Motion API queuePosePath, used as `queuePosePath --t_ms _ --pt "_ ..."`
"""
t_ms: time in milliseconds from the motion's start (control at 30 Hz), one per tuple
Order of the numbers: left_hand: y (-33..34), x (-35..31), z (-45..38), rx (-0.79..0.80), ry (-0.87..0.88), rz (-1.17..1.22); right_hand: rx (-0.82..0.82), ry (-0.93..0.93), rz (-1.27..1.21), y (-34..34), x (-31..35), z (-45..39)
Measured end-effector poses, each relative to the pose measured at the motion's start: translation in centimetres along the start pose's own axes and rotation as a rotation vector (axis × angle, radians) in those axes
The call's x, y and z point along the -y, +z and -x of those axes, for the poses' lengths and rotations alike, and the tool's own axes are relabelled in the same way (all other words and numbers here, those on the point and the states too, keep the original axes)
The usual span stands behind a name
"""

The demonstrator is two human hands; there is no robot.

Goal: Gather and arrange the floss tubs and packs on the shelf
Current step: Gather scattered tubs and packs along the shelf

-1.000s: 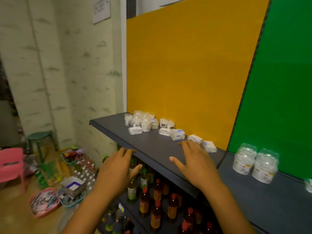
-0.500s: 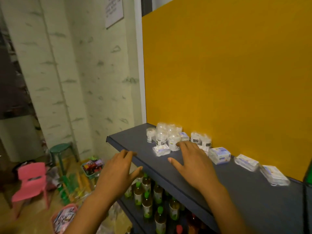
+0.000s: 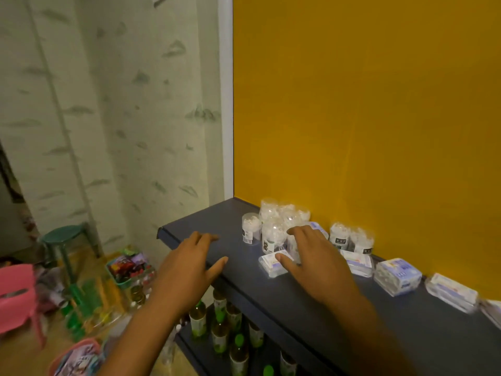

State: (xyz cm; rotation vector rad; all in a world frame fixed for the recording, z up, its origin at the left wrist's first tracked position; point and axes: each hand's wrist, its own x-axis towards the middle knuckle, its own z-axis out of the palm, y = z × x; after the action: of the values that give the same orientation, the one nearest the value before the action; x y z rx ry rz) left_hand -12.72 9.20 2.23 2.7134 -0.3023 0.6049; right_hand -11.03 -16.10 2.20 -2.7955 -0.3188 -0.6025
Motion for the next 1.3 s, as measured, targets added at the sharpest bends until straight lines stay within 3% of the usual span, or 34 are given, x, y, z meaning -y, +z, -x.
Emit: queuePosePath --t_ms 433,867,1300 --pt "7.7 6.9 -14.0 0.128 0.203 0.319 -0.073 0.258 0.165 3.7 1.7 -6.8" --pt "13.3 8.3 -19.0 0.456 0.261 0.720 -0.110 0.411 0.224 6.0 4.8 -7.6" --pt "15.2 9.9 -19.1 0.388 0.254 0.804 -0.104 0.437 0.206 5.8 6.0 -8.4"
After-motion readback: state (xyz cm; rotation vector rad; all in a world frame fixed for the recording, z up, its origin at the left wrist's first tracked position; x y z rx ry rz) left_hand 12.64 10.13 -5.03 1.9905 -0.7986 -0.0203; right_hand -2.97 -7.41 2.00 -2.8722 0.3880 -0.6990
